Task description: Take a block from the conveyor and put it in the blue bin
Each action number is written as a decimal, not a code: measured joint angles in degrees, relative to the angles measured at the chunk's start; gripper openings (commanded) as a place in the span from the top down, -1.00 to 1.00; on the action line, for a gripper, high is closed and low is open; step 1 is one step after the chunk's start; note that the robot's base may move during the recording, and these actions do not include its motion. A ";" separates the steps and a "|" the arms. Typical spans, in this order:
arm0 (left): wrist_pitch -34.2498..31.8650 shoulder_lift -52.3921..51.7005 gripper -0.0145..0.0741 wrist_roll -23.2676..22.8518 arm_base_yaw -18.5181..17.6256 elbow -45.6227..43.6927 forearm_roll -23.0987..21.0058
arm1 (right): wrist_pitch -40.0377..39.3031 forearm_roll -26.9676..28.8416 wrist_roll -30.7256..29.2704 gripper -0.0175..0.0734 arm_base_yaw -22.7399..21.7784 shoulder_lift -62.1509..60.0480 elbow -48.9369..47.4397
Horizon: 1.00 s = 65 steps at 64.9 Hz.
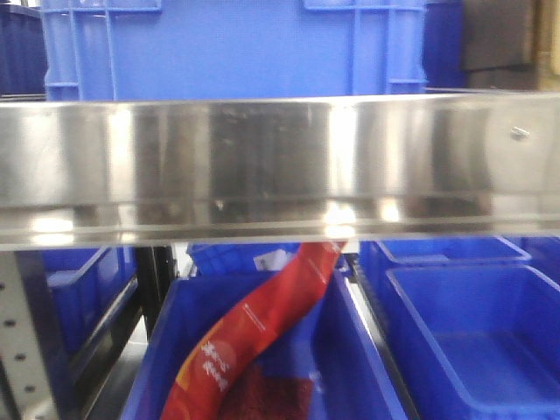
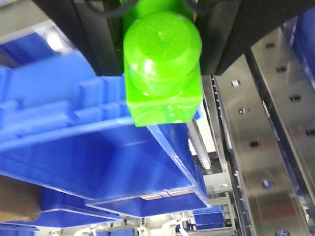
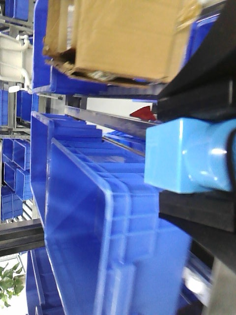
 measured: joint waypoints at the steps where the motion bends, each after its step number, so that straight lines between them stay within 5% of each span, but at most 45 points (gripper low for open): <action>1: 0.00 0.00 0.92 0.00 0.00 0.00 0.00 | 0.00 0.00 0.00 0.95 0.00 0.00 0.00; 65: 0.00 0.00 0.92 0.00 0.00 0.00 0.00 | 0.00 0.00 0.00 0.95 0.00 0.00 0.00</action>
